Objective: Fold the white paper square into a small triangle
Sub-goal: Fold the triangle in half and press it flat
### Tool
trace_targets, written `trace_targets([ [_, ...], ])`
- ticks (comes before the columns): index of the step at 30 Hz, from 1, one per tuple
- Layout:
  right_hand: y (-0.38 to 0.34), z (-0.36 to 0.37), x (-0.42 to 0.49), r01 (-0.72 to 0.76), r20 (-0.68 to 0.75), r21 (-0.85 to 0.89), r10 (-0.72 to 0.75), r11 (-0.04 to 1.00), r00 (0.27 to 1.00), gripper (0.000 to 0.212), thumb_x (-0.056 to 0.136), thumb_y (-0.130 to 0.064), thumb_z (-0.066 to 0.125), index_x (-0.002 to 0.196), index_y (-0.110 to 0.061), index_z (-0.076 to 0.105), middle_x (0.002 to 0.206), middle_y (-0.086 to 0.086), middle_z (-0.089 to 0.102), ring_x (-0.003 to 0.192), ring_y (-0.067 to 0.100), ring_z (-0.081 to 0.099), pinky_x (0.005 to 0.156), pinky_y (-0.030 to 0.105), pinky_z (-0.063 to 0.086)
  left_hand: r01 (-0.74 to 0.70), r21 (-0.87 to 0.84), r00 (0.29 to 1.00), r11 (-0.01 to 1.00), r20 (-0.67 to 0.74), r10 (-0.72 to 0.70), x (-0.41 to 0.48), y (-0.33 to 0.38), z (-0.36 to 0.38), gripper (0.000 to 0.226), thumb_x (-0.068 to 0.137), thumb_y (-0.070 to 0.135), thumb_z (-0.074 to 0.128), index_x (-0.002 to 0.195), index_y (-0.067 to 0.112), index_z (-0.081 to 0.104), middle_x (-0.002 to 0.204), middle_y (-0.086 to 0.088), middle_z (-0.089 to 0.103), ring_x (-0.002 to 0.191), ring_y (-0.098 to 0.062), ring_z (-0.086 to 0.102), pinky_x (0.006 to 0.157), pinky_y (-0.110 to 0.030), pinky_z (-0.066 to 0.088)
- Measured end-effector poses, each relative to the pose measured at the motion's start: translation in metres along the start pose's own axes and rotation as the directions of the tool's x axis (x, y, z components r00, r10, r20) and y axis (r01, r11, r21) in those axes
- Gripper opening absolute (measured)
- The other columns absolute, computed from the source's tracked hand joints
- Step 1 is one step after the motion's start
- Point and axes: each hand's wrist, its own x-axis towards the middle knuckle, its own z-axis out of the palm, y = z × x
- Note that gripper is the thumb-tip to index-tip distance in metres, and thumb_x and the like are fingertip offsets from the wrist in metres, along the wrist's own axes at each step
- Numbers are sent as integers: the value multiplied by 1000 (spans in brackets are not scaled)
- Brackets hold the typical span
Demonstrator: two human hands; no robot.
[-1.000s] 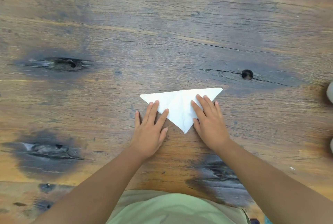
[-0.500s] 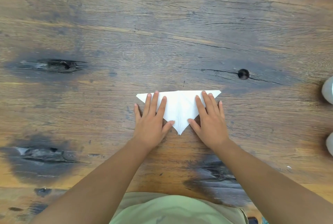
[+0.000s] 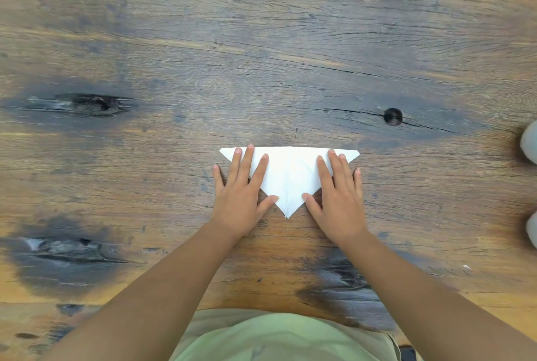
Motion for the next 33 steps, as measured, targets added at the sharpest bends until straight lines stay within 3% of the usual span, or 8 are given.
trace_targets([
  [14, -2, -3, 1, -14, 19, -8, 14, 1000, 1000, 79, 94, -51, 50, 156, -19, 13, 167, 4, 0, 153, 23, -6, 123, 53, 5, 4, 32, 1000, 999, 17, -5, 1, 2, -2, 85, 92, 69, 34, 157, 30, -5, 166, -2, -16, 151, -24, -19, 117, -67, 3],
  [25, -7, -11, 4, -21, 66, -56, 25, 998, 998, 80, 93, -51, 52, 155, -15, 17, 166, 10, 5, 153, 28, -1, 121, 57, 13, 10, 38, 999, 999, 43, -12, 1, 4, -8, 84, 93, 67, 35, 156, 29, -4, 165, -4, -17, 151, -25, -19, 116, -68, 6],
  [33, -13, -23, 14, 69, 74, -41, -66, 997, 995, 78, 92, -52, 51, 154, -15, 20, 165, 7, 10, 153, 28, 2, 122, 55, 10, 13, -14, 1000, 1000, -7, -13, 13, 18, -29, 80, 92, 61, 46, 155, 21, 16, 165, -8, 3, 152, -29, -4, 118, -65, 4],
])
